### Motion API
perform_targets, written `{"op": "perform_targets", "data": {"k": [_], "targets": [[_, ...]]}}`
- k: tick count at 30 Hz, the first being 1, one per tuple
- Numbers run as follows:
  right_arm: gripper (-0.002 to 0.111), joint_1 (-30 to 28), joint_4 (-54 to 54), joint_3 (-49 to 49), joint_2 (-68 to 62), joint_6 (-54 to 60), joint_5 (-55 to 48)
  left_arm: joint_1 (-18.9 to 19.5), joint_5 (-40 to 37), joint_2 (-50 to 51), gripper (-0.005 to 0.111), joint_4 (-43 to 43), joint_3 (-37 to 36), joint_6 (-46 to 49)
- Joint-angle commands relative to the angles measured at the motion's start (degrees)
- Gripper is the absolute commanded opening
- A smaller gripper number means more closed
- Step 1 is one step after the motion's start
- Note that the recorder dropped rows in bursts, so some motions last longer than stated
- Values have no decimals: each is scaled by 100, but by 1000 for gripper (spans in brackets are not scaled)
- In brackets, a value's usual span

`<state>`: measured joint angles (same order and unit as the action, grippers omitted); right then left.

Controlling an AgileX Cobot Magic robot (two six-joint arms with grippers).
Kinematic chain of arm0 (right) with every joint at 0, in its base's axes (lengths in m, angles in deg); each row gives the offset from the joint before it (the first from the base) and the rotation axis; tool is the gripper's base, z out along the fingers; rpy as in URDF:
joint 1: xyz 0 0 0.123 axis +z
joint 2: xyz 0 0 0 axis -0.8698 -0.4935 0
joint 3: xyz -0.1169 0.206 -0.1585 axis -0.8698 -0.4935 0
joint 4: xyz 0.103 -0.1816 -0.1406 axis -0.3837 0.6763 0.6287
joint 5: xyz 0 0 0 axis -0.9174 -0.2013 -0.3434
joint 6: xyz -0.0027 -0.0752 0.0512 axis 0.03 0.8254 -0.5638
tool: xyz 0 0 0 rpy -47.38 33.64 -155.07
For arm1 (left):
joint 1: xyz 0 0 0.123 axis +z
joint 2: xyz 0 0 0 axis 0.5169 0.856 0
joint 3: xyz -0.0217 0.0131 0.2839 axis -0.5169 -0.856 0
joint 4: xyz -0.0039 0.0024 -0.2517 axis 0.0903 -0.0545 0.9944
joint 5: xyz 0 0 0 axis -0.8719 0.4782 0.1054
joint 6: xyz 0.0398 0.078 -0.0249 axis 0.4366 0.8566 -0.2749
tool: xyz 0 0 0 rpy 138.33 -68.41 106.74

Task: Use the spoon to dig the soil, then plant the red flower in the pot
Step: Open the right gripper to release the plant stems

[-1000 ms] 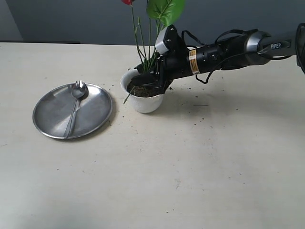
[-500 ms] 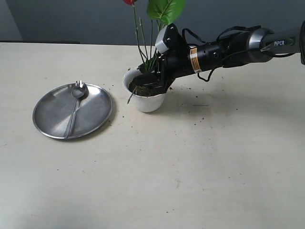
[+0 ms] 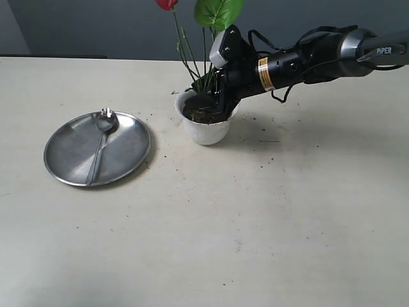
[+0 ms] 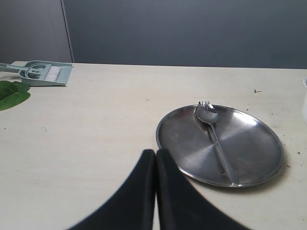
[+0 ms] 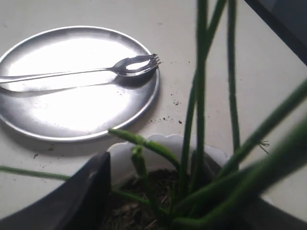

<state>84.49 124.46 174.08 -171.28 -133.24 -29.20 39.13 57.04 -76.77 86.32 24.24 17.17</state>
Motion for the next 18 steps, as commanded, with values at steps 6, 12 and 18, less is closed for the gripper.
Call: {"op": "perform_targets", "data": {"k": [6, 12, 18], "targets": [[50, -69, 110, -29, 124, 42, -159, -11, 33, -34, 0, 23, -30, -4], [50, -69, 110, -29, 217, 42, -159, -11, 33, -34, 0, 23, -30, -4], [50, -69, 110, -29, 320, 42, -285, -11, 33, -34, 0, 23, -30, -4]]}}
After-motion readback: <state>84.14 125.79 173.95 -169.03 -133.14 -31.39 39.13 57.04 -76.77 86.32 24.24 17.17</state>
